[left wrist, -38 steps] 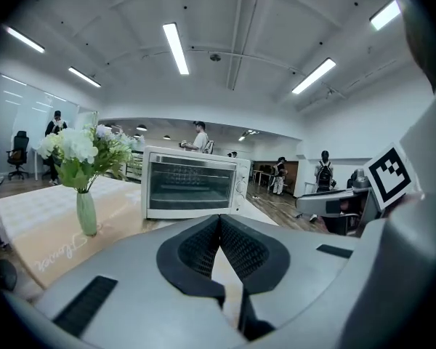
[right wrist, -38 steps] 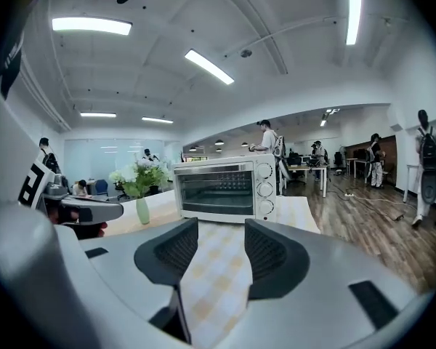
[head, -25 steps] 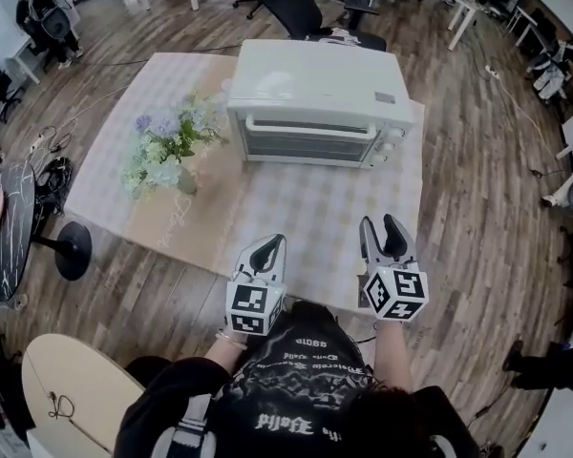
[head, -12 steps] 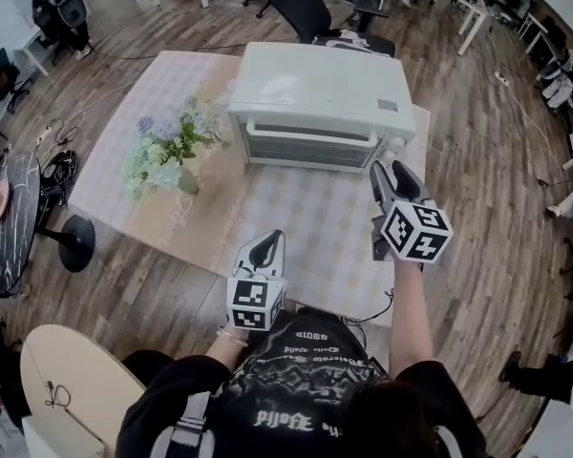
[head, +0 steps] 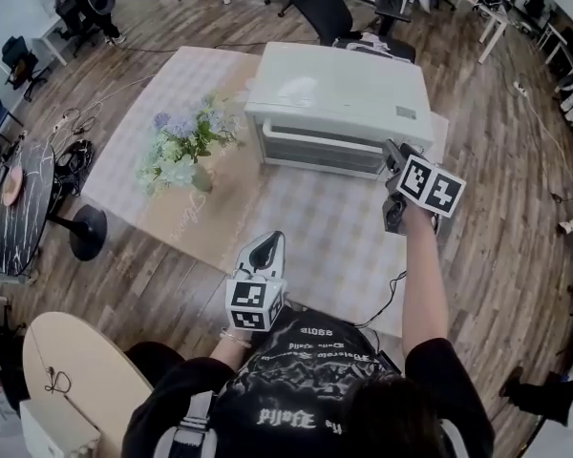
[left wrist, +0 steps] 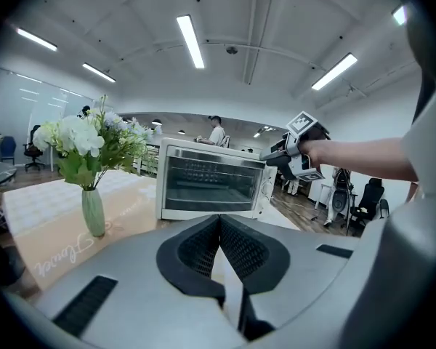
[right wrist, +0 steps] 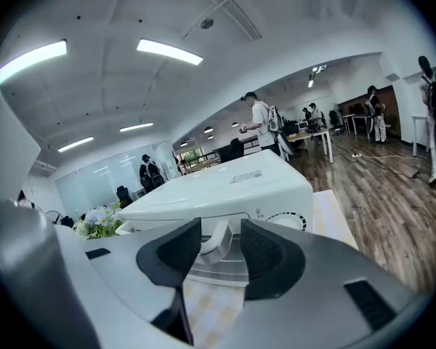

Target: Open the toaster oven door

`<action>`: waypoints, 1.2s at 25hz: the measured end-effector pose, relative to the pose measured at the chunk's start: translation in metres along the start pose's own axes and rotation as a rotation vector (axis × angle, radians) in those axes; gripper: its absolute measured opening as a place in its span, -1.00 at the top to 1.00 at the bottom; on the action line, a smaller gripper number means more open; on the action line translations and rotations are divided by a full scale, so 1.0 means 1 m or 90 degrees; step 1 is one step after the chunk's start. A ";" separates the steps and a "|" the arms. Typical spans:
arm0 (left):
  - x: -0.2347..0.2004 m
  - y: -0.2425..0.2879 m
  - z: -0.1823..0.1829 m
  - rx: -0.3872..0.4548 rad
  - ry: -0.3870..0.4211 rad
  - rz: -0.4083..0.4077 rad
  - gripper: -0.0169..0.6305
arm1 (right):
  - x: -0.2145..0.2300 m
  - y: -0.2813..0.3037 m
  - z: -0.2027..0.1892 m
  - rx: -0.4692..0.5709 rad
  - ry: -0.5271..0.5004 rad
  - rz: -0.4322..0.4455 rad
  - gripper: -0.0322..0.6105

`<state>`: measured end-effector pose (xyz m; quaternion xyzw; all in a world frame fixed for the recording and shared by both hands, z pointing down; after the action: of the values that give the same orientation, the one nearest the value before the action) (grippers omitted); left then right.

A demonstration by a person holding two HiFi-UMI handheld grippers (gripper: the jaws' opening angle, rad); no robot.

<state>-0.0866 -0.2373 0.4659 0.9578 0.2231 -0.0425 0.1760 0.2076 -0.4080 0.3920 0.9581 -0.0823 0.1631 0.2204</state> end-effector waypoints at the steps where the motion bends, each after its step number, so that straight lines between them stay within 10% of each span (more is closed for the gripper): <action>1: 0.000 0.001 -0.001 -0.002 0.000 0.003 0.89 | 0.002 0.003 0.000 -0.007 0.009 -0.004 0.35; 12: -0.004 0.002 -0.006 -0.015 -0.005 0.024 0.89 | 0.009 0.020 0.000 -0.053 0.112 0.061 0.51; 30: -0.004 -0.006 -0.014 -0.033 -0.005 0.018 0.89 | -0.004 0.001 -0.013 -0.082 0.014 0.036 0.53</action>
<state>-0.0932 -0.2294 0.4777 0.9557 0.2102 -0.0378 0.2024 0.1998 -0.4029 0.4020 0.9374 -0.1175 0.1739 0.2778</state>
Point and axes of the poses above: the fingertips, and each gripper's own axes: y forward along the fingers, x to its right, z out of its top, the point moved 7 cm from there along -y, backward along the fingers
